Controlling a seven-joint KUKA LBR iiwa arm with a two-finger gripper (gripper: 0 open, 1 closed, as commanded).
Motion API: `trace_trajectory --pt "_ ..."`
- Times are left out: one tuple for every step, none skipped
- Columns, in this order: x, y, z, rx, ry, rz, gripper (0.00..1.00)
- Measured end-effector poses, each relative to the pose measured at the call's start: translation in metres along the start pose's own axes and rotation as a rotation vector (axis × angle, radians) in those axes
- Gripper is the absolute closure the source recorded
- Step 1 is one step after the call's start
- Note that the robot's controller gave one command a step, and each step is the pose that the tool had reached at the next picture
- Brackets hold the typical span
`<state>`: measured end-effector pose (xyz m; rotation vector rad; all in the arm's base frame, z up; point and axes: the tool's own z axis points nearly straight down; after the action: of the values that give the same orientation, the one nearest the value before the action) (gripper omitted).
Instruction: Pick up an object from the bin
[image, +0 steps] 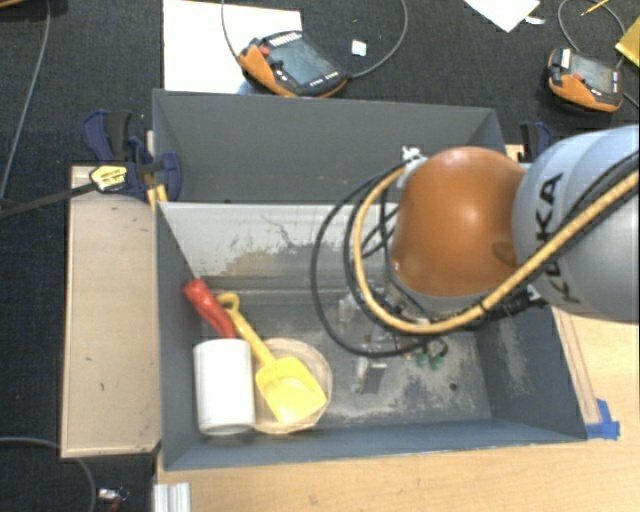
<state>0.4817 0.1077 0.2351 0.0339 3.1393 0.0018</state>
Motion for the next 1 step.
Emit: trace_trajectory --pt "0.0 0.0 0.0 0.0 0.0 0.001 0.0"
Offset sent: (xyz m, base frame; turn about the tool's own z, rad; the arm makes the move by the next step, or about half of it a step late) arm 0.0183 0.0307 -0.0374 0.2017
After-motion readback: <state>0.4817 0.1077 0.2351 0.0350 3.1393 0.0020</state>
